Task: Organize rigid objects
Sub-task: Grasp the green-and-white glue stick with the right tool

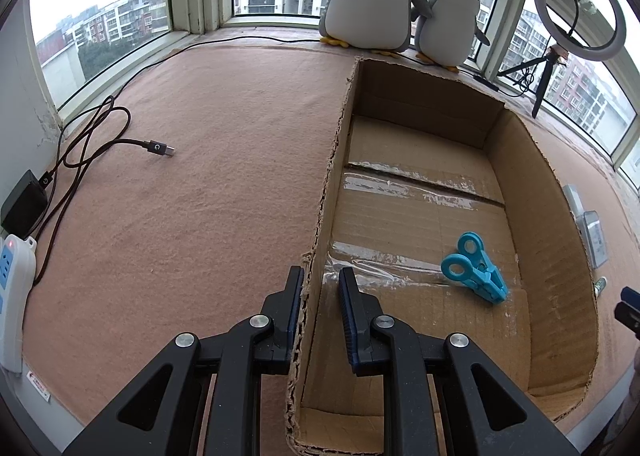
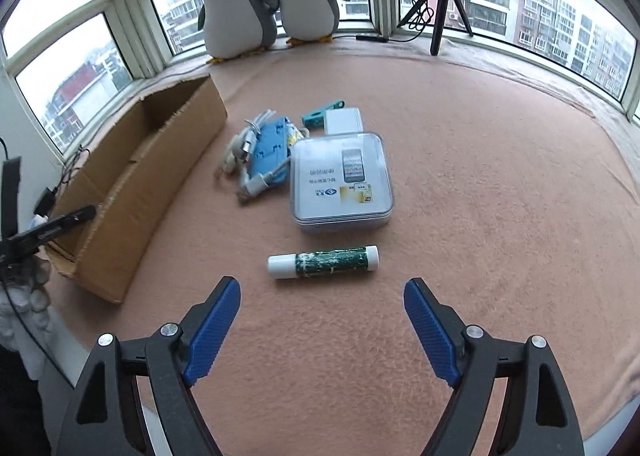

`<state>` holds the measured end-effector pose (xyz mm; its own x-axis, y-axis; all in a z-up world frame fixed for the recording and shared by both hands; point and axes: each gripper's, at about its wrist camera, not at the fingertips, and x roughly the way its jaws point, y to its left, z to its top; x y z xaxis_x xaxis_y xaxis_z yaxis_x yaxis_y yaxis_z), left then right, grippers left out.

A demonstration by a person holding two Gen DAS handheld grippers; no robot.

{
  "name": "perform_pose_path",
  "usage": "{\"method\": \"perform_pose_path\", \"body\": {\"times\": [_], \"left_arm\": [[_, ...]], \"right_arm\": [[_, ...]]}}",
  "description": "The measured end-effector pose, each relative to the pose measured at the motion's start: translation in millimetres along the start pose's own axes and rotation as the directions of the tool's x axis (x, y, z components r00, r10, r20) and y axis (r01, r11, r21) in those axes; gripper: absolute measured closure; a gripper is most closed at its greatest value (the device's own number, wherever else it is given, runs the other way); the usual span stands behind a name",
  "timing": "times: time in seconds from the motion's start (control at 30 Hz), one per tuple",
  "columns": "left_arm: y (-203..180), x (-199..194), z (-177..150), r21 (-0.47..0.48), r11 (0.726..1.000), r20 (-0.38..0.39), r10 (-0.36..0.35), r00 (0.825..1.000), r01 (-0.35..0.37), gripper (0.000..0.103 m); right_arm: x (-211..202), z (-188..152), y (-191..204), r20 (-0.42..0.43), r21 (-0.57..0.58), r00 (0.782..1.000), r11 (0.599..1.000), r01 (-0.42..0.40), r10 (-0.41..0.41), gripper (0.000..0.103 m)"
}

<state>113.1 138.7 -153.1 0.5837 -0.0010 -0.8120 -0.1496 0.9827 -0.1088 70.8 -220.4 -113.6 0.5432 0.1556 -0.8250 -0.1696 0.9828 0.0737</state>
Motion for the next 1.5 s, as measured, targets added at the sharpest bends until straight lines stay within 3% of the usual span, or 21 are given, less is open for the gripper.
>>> {"method": "perform_pose_path", "body": {"times": [0.73, 0.83, 0.93, 1.27, 1.5], "left_arm": [[0.2, -0.6, -0.7, -0.002, 1.0, -0.004, 0.001, 1.0, -0.001, 0.084], [0.1, -0.7, -0.6, -0.002, 1.0, -0.004, 0.001, 1.0, -0.001, 0.084], [-0.5, -0.4, -0.5, -0.003, 1.0, -0.004, 0.001, 1.0, -0.001, 0.084], [-2.4, -0.1, -0.6, -0.002, 1.0, -0.004, 0.003, 1.0, -0.003, 0.084], [-3.1, -0.2, -0.7, -0.004, 1.0, -0.004, 0.002, 1.0, -0.002, 0.084]], "right_arm": [[39.0, 14.4, 13.8, -0.056, -0.086, 0.997, 0.995, 0.047, -0.052, 0.022], [41.2, 15.2, 11.0, -0.061, -0.075, 0.997, 0.996, 0.05, -0.055, 0.026], [40.0, 15.5, 9.4, -0.056, -0.079, 0.996, 0.995, 0.066, -0.071, 0.036], [34.3, 13.5, 7.4, -0.059, -0.063, 0.997, 0.997, 0.043, -0.047, 0.036], [9.7, 15.9, 18.4, -0.009, -0.07, 1.0, 0.997, 0.027, -0.027, 0.036]]}}
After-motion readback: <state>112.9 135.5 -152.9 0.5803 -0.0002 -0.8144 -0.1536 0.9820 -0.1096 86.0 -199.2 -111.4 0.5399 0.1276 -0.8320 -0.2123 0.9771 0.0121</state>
